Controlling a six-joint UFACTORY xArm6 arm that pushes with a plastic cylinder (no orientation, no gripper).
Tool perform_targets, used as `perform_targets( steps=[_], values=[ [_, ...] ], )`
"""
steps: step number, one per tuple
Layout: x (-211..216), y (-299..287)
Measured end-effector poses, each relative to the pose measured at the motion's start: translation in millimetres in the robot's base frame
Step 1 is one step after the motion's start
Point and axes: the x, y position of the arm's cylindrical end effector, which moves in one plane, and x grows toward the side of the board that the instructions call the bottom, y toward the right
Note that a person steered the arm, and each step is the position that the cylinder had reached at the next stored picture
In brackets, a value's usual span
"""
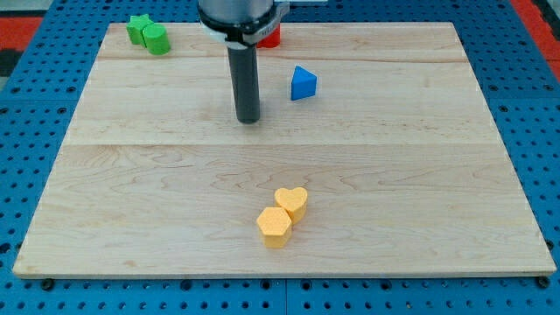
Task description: Slide the red star along with red circle towards right
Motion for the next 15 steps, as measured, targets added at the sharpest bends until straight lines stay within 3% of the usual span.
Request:
perform_targets(
  steps=[3, 5, 6, 10, 12, 13, 14, 15],
  values=[
    [-23.9, -9.6],
    [-43.9, -100.0],
    [-95.0, -65.9],
    [-167.8, -64.3],
    [-186.7, -21.0],
    [-175.9, 32.5],
    [-134.8, 95.1],
    [-132.3, 120.6]
  ],
)
